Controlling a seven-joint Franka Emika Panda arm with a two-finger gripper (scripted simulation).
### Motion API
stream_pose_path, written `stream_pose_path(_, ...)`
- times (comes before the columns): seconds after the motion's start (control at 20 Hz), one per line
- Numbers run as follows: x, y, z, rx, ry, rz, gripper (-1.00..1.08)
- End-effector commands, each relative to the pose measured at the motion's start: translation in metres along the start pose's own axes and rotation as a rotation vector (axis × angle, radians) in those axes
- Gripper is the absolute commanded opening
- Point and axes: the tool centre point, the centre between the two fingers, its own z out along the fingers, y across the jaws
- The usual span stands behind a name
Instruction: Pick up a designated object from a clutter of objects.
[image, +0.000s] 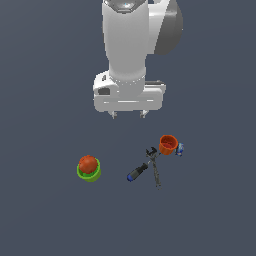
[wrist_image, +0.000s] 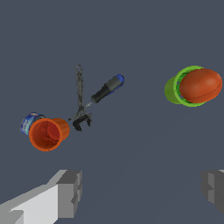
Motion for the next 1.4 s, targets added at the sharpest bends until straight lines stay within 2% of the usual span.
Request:
stream_pose_path(0.0, 0.000, 0.000, 0.000, 0.000, 0.000, 0.000, 1.00)
stream_pose_path(0.45, 0.011, 0.015, -0.017, -0.017, 0.041, 0.008, 1.00)
stream_pose_path(0.8, 0.013, 0.017, -0.015, -0.015, 0.041, 0.025, 1.00)
stream_pose_path(1.1, 0.024, 0.028, -0.006, -0.008, 0.043, 0.111, 1.00)
stream_pose_path(1.35, 0.039, 0.046, 0.008, 0.000, 0.045, 0.232, 1.00)
